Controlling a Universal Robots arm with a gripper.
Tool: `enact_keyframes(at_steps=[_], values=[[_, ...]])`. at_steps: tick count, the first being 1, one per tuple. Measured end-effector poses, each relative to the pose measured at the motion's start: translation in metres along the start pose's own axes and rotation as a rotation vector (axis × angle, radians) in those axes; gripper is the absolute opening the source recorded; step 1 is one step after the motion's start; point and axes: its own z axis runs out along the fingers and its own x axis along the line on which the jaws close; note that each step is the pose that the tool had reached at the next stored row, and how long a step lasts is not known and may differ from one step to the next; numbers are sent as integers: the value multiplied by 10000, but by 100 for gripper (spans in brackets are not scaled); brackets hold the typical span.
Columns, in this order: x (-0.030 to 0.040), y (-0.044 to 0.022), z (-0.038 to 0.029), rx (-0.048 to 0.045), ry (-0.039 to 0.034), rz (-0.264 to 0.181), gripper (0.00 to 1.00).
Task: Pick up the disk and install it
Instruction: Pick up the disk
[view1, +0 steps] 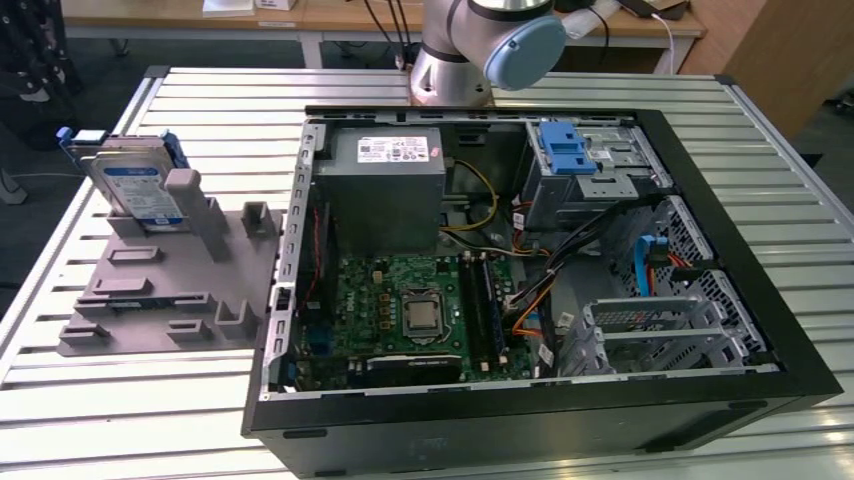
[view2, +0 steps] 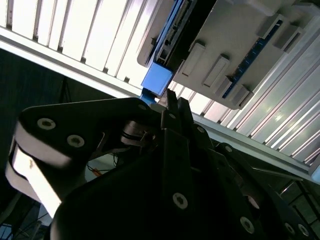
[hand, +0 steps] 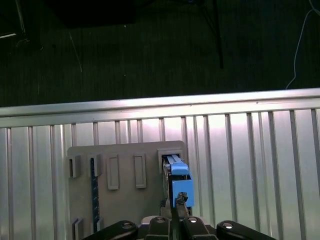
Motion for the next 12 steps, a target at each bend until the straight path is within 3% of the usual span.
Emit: enact_keyframes(at_steps=[1, 4, 8, 9, 10, 12], values=[[0, 0, 0, 0, 0, -1, 23], [0, 0, 0, 0, 0, -2, 29], [0, 0, 0, 0, 0, -4, 53], [0, 0, 0, -1, 0, -4, 53], [0, 0, 0, 0, 0, -5, 59], [0, -1, 11, 2, -1, 0, 59]])
